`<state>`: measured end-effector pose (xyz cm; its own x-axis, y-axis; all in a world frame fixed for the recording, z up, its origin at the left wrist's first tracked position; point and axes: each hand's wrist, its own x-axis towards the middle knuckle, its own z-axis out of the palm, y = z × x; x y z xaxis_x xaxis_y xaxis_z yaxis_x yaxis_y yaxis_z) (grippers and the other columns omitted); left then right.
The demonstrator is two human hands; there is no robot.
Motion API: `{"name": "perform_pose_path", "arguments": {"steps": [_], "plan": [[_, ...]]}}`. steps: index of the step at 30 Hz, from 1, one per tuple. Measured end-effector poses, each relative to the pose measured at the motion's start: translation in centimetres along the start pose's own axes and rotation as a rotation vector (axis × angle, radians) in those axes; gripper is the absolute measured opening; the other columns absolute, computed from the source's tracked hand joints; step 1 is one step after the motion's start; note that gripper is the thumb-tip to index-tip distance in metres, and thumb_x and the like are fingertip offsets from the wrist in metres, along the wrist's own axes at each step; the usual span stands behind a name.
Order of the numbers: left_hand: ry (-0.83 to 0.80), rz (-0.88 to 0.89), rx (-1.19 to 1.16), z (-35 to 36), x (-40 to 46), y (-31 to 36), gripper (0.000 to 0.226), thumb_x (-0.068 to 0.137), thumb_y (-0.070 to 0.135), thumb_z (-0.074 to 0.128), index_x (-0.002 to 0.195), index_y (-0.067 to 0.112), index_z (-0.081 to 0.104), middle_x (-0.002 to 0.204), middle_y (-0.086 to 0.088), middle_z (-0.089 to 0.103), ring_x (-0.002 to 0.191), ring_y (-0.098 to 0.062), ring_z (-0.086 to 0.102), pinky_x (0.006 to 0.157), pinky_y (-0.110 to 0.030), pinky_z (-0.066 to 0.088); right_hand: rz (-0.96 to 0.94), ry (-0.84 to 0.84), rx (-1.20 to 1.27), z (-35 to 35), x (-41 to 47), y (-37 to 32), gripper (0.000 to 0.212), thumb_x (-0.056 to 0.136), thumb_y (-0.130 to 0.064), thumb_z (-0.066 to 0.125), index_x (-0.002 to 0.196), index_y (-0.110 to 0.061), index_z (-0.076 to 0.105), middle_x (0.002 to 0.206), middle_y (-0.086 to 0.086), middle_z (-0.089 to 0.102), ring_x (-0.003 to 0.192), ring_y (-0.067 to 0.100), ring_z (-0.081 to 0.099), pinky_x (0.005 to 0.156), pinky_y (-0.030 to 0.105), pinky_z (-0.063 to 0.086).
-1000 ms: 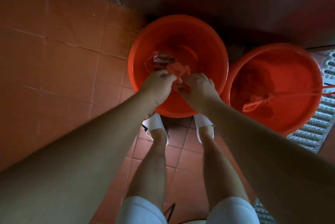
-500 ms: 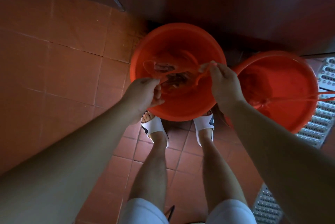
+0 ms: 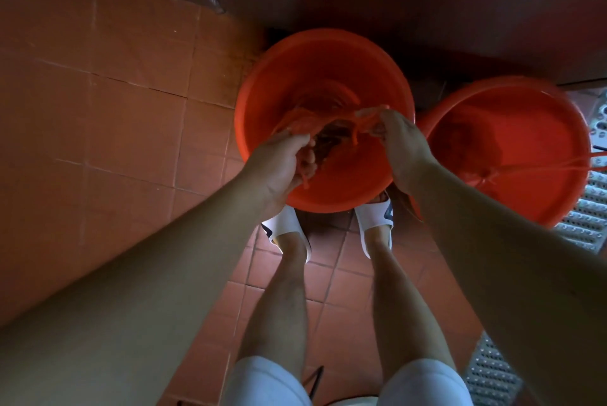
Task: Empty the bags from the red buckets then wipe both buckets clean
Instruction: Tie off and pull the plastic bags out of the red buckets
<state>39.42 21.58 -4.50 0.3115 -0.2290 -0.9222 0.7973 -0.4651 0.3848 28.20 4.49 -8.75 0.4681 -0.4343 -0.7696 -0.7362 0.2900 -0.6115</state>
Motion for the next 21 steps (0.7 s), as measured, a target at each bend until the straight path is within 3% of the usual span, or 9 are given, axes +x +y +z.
{"name": "perform_pose_path", "arguments": {"steps": [3, 6, 9, 12, 14, 17, 21], "plan": [[-0.016, 0.206, 0.240, 0.9, 1.0, 0.1, 0.013, 0.096, 0.016, 0.065, 0.095, 0.026, 0.072, 0.065, 0.009, 0.070, 0.063, -0.005, 0.067, 0.065, -0.021, 0.052, -0.033, -0.042, -0.076, 0.5, -0.6, 0.8, 0.039, 0.100, -0.050, 0.036, 0.094, -0.041, 0.074, 0.100, -0.012, 0.073, 0.097, 0.008, 0.066, 0.086, 0.035, 0.046], [-0.015, 0.267, 0.537, 2.3, 1.7, 0.3, 0.028, 0.080, 0.036, 0.072, 0.108, 0.035, 0.075, 0.098, 0.004, 0.080, 0.091, -0.016, 0.076, 0.084, -0.032, 0.060, -0.165, -0.118, -0.177, 1.1, -0.7, 1.1, 0.040, 0.102, -0.034, 0.043, 0.068, -0.034, 0.063, 0.071, -0.002, 0.056, 0.065, 0.013, 0.050, 0.066, 0.041, 0.038], [0.006, 0.274, 0.765, 3.4, 2.3, 0.3, 0.037, 0.085, 0.043, 0.076, 0.121, 0.031, 0.075, 0.108, 0.001, 0.078, 0.099, -0.021, 0.074, 0.091, -0.034, 0.059, -0.247, -0.206, -0.325, 1.2, -0.3, 1.2, 0.042, 0.103, -0.023, 0.044, 0.069, -0.039, 0.060, 0.079, -0.010, 0.048, 0.073, 0.003, 0.041, 0.072, 0.034, 0.034], [0.045, 0.373, 0.919, 3.8, 2.8, 0.2, 0.031, 0.089, 0.039, 0.076, 0.116, 0.025, 0.077, 0.108, 0.001, 0.077, 0.097, -0.020, 0.072, 0.087, -0.034, 0.056, -0.254, -0.205, -0.411, 1.3, -0.1, 1.1, 0.028, 0.102, -0.022, 0.045, 0.090, -0.016, 0.070, 0.091, 0.003, 0.062, 0.080, 0.015, 0.054, 0.075, 0.034, 0.040], [0.091, 0.432, 0.939, 3.6, 2.8, -0.1, 0.026, 0.088, 0.040, 0.077, 0.107, 0.022, 0.078, 0.100, 0.004, 0.076, 0.090, -0.017, 0.070, 0.077, -0.030, 0.050, -0.193, -0.205, -0.306, 1.2, -0.5, 0.9, 0.025, 0.098, -0.023, 0.050, 0.093, -0.011, 0.070, 0.086, 0.008, 0.068, 0.072, 0.021, 0.061, 0.067, 0.040, 0.046], [0.107, 0.431, 0.852, 3.1, 2.6, -0.3, 0.022, 0.085, 0.045, 0.072, 0.085, 0.023, 0.074, 0.068, 0.007, 0.068, 0.065, -0.005, 0.063, 0.061, -0.025, 0.041, -0.133, -0.241, -0.266, 1.1, -0.9, 1.1, 0.024, 0.092, -0.025, 0.051, 0.110, -0.019, 0.066, 0.110, 0.008, 0.070, 0.101, 0.026, 0.066, 0.092, 0.046, 0.053], [0.116, 0.308, 0.512, 2.8, 1.7, 0.3, 0.005, 0.077, 0.040, 0.075, 0.073, 0.041, 0.078, 0.055, 0.014, 0.066, 0.059, -0.012, 0.065, 0.064, -0.031, 0.054, -0.519, -0.213, -0.730, 1.1, -0.4, 1.5, 0.025, 0.103, -0.026, 0.050, 0.121, -0.017, 0.064, 0.117, 0.001, 0.067, 0.110, 0.019, 0.061, 0.100, 0.042, 0.045]]}}
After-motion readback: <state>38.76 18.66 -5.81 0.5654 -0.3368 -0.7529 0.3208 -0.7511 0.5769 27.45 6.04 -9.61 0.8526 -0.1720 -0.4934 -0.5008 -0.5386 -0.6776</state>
